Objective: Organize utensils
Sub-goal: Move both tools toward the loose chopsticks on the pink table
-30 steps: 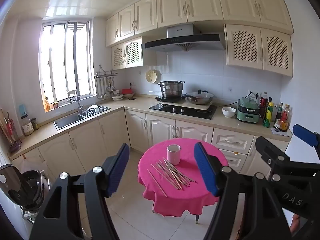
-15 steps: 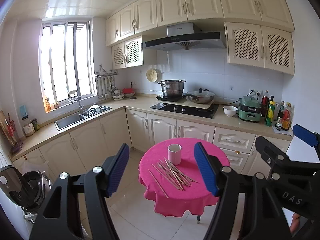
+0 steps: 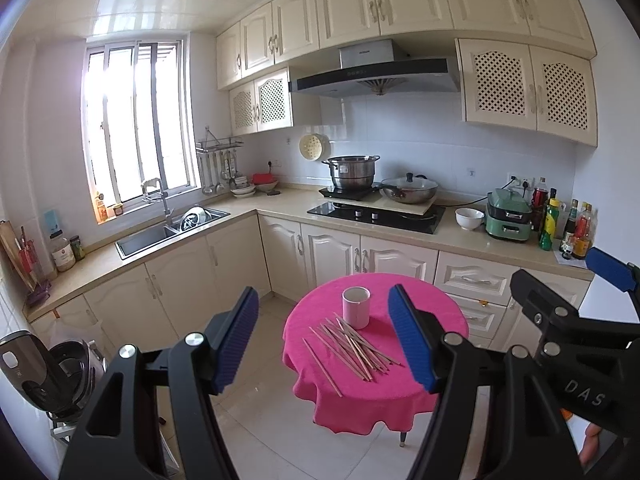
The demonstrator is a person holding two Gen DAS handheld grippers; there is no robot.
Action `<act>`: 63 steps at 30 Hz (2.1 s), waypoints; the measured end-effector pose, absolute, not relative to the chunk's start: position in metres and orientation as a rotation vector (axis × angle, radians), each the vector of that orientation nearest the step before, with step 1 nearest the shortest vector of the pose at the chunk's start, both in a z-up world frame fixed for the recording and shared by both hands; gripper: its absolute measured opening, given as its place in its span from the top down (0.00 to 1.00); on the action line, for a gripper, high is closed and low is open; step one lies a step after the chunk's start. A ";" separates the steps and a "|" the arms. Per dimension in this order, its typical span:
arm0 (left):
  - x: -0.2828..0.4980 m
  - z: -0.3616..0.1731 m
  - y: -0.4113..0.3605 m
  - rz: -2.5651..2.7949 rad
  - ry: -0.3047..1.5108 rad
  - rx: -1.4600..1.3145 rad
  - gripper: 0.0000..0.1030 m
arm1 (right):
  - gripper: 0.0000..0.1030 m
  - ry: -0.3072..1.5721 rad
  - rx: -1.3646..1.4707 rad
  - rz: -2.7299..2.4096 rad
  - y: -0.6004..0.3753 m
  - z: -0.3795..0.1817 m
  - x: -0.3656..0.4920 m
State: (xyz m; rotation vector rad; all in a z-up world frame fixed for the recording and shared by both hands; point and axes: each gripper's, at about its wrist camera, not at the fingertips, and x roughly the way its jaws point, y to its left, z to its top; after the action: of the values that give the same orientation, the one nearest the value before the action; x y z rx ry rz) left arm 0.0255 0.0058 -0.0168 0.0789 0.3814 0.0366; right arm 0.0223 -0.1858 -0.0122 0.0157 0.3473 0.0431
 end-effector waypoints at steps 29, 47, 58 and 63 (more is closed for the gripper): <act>0.054 -0.027 -0.033 0.110 0.419 0.067 0.36 | 0.06 0.394 0.010 0.122 -0.214 -0.016 0.063; 0.121 -0.048 -0.001 0.104 0.477 0.071 0.35 | 0.06 0.454 0.018 0.125 -0.186 -0.035 0.128; 0.215 -0.063 0.047 0.044 0.542 0.088 0.35 | 0.06 0.530 0.035 0.103 -0.143 -0.055 0.208; 0.249 -0.082 0.061 0.017 0.578 0.100 0.36 | 0.06 0.562 0.064 0.098 -0.132 -0.067 0.239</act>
State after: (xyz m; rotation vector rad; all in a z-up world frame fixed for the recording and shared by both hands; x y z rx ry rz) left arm 0.2495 0.0605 -0.0820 0.0999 0.5780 0.0169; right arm 0.2394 -0.1318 -0.0671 0.0642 0.5623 0.0977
